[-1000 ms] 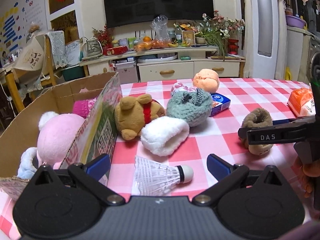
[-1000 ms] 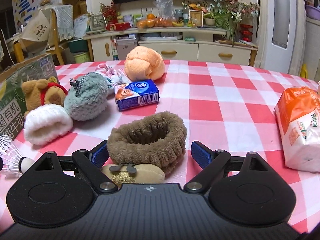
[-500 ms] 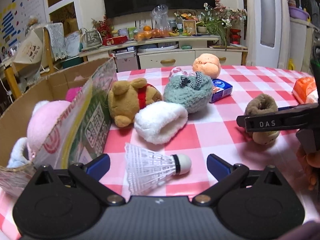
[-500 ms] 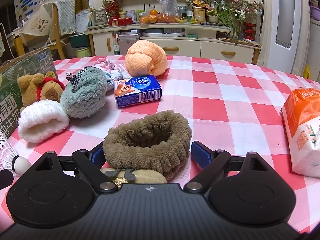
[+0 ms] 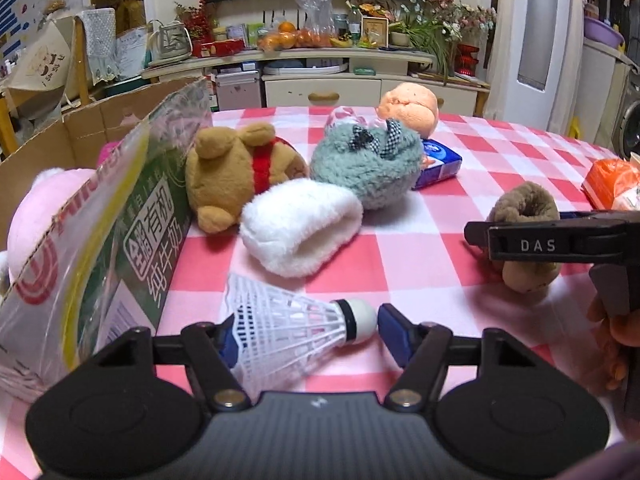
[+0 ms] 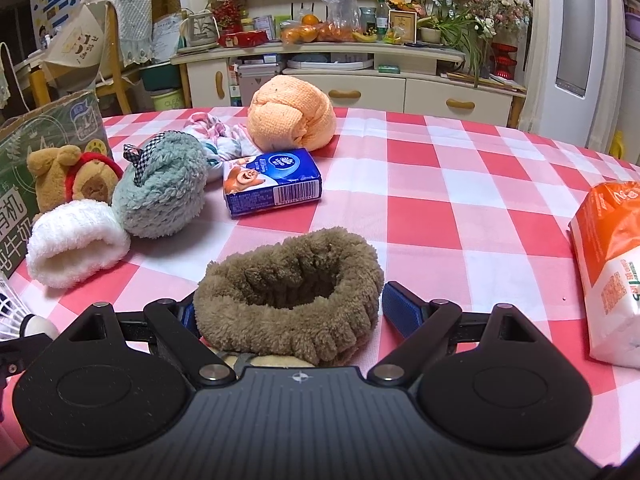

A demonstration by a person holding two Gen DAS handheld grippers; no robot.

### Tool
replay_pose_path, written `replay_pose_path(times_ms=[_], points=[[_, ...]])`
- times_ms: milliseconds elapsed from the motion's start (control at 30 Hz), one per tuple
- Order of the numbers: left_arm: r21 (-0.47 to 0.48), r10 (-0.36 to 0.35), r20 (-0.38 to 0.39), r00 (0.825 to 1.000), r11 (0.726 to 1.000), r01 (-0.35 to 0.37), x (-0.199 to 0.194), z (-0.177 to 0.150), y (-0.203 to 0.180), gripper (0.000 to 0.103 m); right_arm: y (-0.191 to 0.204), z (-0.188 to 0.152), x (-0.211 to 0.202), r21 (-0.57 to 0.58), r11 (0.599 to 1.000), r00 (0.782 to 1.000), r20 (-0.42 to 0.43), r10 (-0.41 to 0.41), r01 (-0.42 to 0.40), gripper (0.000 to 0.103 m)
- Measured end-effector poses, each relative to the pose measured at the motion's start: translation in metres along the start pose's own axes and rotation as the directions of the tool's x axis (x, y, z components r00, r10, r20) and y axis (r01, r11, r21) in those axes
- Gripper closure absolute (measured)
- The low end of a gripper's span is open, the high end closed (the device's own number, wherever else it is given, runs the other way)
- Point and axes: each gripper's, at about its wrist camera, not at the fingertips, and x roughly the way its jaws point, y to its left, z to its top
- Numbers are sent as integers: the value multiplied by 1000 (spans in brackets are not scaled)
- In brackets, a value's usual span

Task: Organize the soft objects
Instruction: 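Grasp the brown fuzzy ring with the right tool while the left tool grasps the white shuttlecock, then carry the fuzzy ring and shuttlecock up and over the cardboard box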

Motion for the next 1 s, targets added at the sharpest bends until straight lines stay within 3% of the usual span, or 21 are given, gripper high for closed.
replay_pose_path(times_ms=[233,333,400,433,467,500,567,767,1000], points=[[-9,-31,-5,1000,999,31,2,1,2,45,1,1,2,-6,1000,1000,18,2,-2,0],[-12,-45,-8,999,999,45,2,3,2,46,3,1,3,-14,1000,1000,20,8,-8,8],[-18,-55,-11,998,998,55,3,4,4,55,4,1,3,-24,1000,1000,21,4,-4,12],[-24,-61,-11,998,998,61,3,4,5,65,4,1,3,-26,1000,1000,23,4,-4,15],[-28,-66,-9,998,997,65,3,4,6,86,4,1,3,-26,1000,1000,24,5,-4,19],[-29,-74,-5,997,997,74,2,5,6,91,4,1,2,-28,1000,1000,25,6,-5,22],[-30,-92,3,996,995,92,0,7,6,93,5,0,1,-31,1000,1000,29,3,-2,31],[-62,-116,-7,993,991,115,2,9,11,101,4,-1,-1,-31,1000,999,40,-3,4,44],[-60,-138,37,990,988,140,-5,15,13,101,5,-2,-4,-26,1000,998,63,-11,13,54]])
